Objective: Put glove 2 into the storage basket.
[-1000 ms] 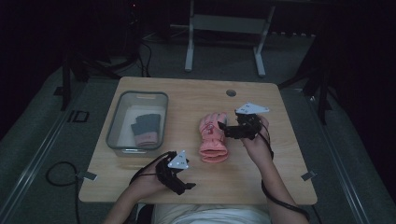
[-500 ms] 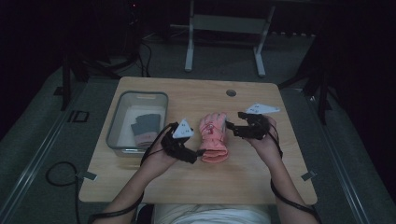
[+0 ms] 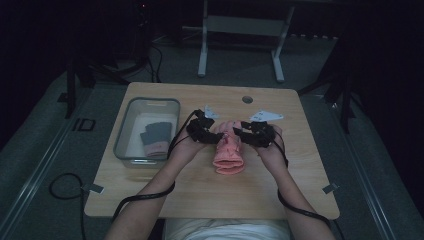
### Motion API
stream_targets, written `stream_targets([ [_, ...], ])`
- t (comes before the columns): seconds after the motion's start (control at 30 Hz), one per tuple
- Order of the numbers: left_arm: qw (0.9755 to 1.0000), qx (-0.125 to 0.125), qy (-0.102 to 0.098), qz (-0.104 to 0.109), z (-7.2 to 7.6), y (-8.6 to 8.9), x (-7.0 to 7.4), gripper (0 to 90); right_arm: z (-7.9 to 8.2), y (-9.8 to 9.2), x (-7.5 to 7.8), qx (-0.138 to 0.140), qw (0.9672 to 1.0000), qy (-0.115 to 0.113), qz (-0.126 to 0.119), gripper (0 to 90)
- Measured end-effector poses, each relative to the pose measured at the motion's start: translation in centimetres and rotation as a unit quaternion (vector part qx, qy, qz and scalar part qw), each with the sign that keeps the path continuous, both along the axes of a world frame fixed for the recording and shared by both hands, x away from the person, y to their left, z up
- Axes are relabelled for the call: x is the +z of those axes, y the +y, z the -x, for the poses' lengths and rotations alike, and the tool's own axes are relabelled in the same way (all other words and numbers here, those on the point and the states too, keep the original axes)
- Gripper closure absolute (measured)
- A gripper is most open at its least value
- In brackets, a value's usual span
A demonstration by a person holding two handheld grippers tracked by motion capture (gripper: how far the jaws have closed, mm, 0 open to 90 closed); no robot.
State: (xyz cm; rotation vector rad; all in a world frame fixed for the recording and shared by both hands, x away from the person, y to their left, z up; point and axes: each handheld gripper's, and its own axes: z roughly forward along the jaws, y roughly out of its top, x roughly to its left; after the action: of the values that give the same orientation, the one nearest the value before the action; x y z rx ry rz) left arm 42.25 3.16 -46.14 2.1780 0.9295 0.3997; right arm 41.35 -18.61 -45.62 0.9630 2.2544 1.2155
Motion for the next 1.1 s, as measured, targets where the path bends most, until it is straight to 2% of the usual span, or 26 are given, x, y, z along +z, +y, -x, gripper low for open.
stream_targets([
  [0.13, 0.9998, 0.011, 0.013, 0.003, -0.2, 0.2, -0.6, 29.6, -0.5, 0.6, -0.9, 0.007, 0.9998, 0.017, 0.004, 54.6],
  [0.17, 0.9996, 0.013, 0.024, 0.008, -0.2, 0.3, -0.9, 28.0, -0.7, 0.4, -2.1, 0.0, 0.9992, 0.035, 0.018, 52.9],
  [0.27, 0.9989, 0.011, 0.045, 0.012, -0.3, 0.3, -1.6, 21.7, -1.0, -0.4, -3.2, -0.005, 0.9977, 0.064, 0.02, 47.5],
  [0.3, 0.9983, 0.007, 0.056, 0.012, -0.4, 0.2, -2.0, 21.7, -1.0, -0.4, -3.2, -0.005, 0.9977, 0.064, 0.02, 47.5],
  [0.33, 0.9969, 0.008, 0.077, 0.014, -0.7, 0.0, -2.9, 18.1, -1.2, -1.2, -4.0, -0.01, 0.9959, 0.09, 0.007, 43.6],
  [0.37, 0.9969, 0.008, 0.077, 0.014, -0.7, 0.0, -2.9, 18.0, -1.3, -1.5, -4.3, -0.012, 0.9943, 0.106, 0.003, 41.0],
  [0.4, 0.9959, 0.006, 0.088, 0.023, -0.8, -0.1, -3.2, 18.0, -1.5, -1.8, -4.6, -0.01, 0.9927, 0.12, 0.004, 39.3],
  [0.47, 0.9949, 0.012, 0.096, 0.029, -1.0, -0.3, -3.7, 18.0, -1.5, -1.9, -4.8, -0.011, 0.9915, 0.129, 0.001, 37.6],
  [0.5, 0.9931, 0.016, 0.113, 0.03, -1.2, -0.6, -4.3, 18.9, -1.8, -2.3, -5.4, -0.01, 0.9878, 0.155, -0.009, 35.4],
  [0.53, 0.9931, 0.016, 0.113, 0.03, -1.2, -0.6, -4.3, 20.1, -2.0, -2.3, -5.7, -0.009, 0.9846, 0.174, -0.014, 33.8],
  [0.57, 0.9918, 0.015, 0.123, 0.03, -1.4, -0.8, -4.7, 20.1, -2.0, -2.3, -5.7, -0.009, 0.9846, 0.174, -0.014, 33.8],
  [0.6, 0.9905, 0.018, 0.133, 0.031, -1.6, -1.0, -5.1, 21.8, -2.5, -2.5, -6.4, -0.01, 0.9768, 0.212, -0.03, 32.6],
  [0.63, 0.9883, 0.021, 0.147, 0.036, -1.8, -1.1, -5.7, 22.6, -2.7, -2.5, -6.7, -0.006, 0.9731, 0.228, -0.033, 32.7],
  [0.67, 0.9848, 0.022, 0.165, 0.05, -2.3, -1.2, -6.4, 22.6, -2.8, -2.5, -6.8, -0.006, 0.9719, 0.233, -0.034, 32.7],
  [0.7, 0.9848, 0.022, 0.165, 0.05, -2.3, -1.2, -6.4, 22.6, -2.8, -2.5, -6.8, -0.006, 0.9719, 0.233, -0.034, 32.7],
  [0.73, 0.9799, 0.021, 0.185, 0.073, -2.7, -1.2, -7.1, 23.6, -3.1, -2.7, -7.2, -0.008, 0.9682, 0.247, -0.036, 35.0],
  [0.77, 0.9773, 0.013, 0.193, 0.087, -2.9, -1.2, -7.4, 28.1, -3.1, -2.6, -7.3, -0.005, 0.9676, 0.249, -0.039, 38.8],
  [0.8, 0.9773, 0.013, 0.193, 0.087, -2.9, -1.2, -7.4, 33.5, -3.1, -2.6, -7.3, -0.005, 0.9676, 0.249, -0.039, 38.8],
  [0.83, 0.974, 0.009, 0.203, 0.1, -3.0, -1.2, -7.7, 36.0, -2.9, -2.5, -7.5, -0.003, 0.9673, 0.25, -0.043, 43.2],
  [0.87, 0.9723, 0.004, 0.207, 0.108, -3.1, -1.1, -7.8, 36.0, -2.9, -2.5, -7.5, -0.003, 0.9673, 0.25, -0.043, 43.2],
  [0.9, 0.9677, -0.008, 0.218, 0.126, -3.3, -1.1, -8.0, 43.4, -2.8, -2.5, -7.5, -0.005, 0.9681, 0.247, -0.042, 46.2],
  [0.93, 0.9687, -0.01, 0.214, 0.126, -3.2, -1.1, -8.0, 48.6, -2.7, -2.5, -7.5, -0.009, 0.9677, 0.248, -0.043, 47.6],
  [1.0, 0.9688, -0.014, 0.211, 0.129, -3.1, -1.2, -7.8, 60.3, -2.5, -2.3, -7.4, -0.015, 0.9686, 0.245, -0.041, 51.7],
  [1.03, 0.9716, -0.018, 0.202, 0.121, -3.0, -1.3, -7.6, 66.3, -2.4, -2.3, -7.4, -0.016, 0.9705, 0.238, -0.039, 53.7],
  [1.07, 0.9716, -0.018, 0.202, 0.121, -3.0, -1.3, -7.6, 69.8, -2.4, -2.3, -7.4, -0.016, 0.9705, 0.238, -0.039, 53.7],
  [1.1, 0.972, -0.019, 0.202, 0.118, -2.9, -1.4, -7.5, 69.8, -2.2, -2.1, -7.3, -0.02, 0.9724, 0.229, -0.037, 56.9],
])
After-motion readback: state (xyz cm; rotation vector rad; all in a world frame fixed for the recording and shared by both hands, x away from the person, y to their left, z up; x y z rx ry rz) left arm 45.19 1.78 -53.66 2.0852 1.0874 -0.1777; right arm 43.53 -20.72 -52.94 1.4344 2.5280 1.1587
